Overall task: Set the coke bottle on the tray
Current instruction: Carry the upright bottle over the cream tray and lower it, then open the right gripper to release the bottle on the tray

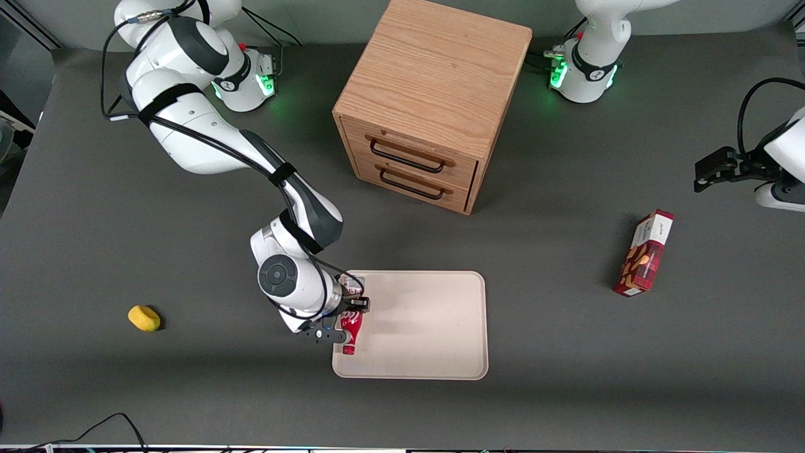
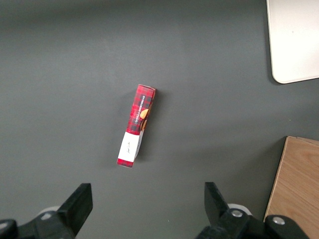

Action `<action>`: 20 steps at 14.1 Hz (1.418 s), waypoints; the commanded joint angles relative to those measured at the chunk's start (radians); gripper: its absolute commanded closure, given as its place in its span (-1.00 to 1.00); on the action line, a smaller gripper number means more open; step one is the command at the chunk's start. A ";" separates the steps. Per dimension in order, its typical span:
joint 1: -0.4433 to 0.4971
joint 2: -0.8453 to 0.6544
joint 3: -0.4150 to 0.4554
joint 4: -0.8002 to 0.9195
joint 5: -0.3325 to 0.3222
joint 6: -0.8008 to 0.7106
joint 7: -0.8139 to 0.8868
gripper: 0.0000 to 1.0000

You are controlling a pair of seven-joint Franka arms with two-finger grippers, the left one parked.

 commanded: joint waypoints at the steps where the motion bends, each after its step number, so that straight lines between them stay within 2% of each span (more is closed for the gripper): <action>1: 0.012 0.014 -0.003 0.040 -0.025 0.003 -0.009 1.00; 2: 0.012 0.020 -0.003 0.040 -0.027 0.003 -0.006 0.97; 4: 0.012 0.030 -0.003 0.040 -0.028 0.022 -0.004 0.60; 6: 0.012 0.039 -0.003 0.040 -0.028 0.026 -0.003 -0.03; 8: 0.012 0.040 -0.003 0.038 -0.039 0.035 0.000 -0.97; 10: 0.012 0.042 -0.003 0.038 -0.062 0.035 0.002 -1.00; 20: 0.012 0.044 -0.003 0.032 -0.087 0.035 0.016 -1.00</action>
